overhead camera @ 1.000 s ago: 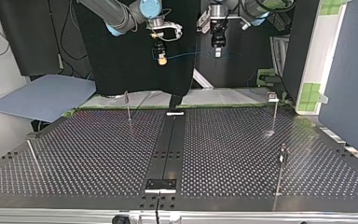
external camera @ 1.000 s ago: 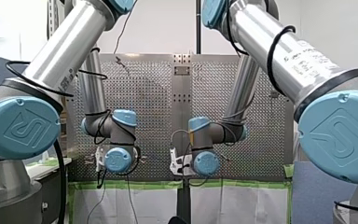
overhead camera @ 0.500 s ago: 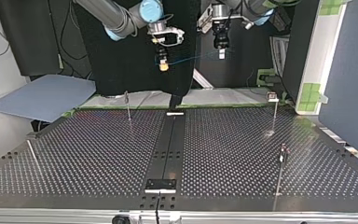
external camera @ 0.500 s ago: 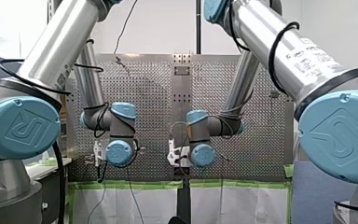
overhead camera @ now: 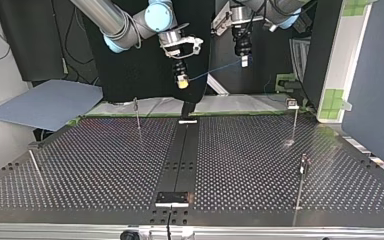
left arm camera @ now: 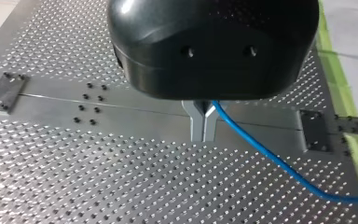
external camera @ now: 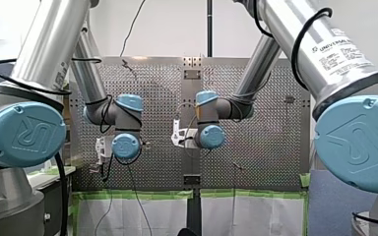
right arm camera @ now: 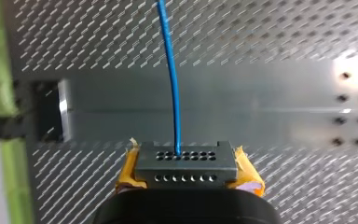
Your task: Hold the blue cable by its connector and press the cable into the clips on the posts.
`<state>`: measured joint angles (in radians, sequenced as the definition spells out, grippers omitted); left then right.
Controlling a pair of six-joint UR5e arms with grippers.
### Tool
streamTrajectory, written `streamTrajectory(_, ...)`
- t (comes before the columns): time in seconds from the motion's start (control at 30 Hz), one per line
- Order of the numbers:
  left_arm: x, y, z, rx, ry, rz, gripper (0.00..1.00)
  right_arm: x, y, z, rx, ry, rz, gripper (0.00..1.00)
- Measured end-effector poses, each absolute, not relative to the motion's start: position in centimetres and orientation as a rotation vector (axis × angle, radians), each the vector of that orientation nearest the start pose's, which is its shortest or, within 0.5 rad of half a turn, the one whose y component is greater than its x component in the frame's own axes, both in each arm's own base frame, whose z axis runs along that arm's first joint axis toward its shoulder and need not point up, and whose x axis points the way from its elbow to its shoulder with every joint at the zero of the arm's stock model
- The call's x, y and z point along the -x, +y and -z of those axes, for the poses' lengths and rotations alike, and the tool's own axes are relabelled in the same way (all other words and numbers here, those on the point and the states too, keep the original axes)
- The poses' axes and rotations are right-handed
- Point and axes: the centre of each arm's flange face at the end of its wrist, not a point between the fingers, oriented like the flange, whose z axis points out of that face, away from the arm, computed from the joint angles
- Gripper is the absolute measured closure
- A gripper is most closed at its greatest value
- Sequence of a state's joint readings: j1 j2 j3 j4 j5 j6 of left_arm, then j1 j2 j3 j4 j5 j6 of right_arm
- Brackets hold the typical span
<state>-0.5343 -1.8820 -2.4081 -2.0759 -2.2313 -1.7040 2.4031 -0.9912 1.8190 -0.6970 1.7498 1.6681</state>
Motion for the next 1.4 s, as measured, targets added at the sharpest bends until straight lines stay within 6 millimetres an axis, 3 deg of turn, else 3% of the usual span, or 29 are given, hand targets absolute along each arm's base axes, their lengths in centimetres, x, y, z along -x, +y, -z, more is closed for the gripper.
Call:
streamTrajectory(0.4, -30.6, -24.9, -15.6, 0.265, 1.55, -0.013, 1.0, -53.4, -31.1, -20.8, -1.775, -0.859, -1.773, 1.0)
streamTrajectory(1.07, -35.7, -23.8, -27.0, 0.451, 1.377, 0.084, 1.0, -53.6, -31.1, -34.4, -1.642, -0.761, -1.971, 1.0)
streamTrajectory(1.23, -36.4, -23.0, -29.6, 0.48, 1.341, 0.086, 1.0, -53.8, -31.0, -36.1, -1.629, -0.738, -2.009, 1.0)
streamTrajectory(1.4, -36.5, -21.6, -31.4, 0.496, 1.326, 0.07, 1.0, -54.9, -31.4, -35.3, -1.654, -0.725, -2.011, 1.0)
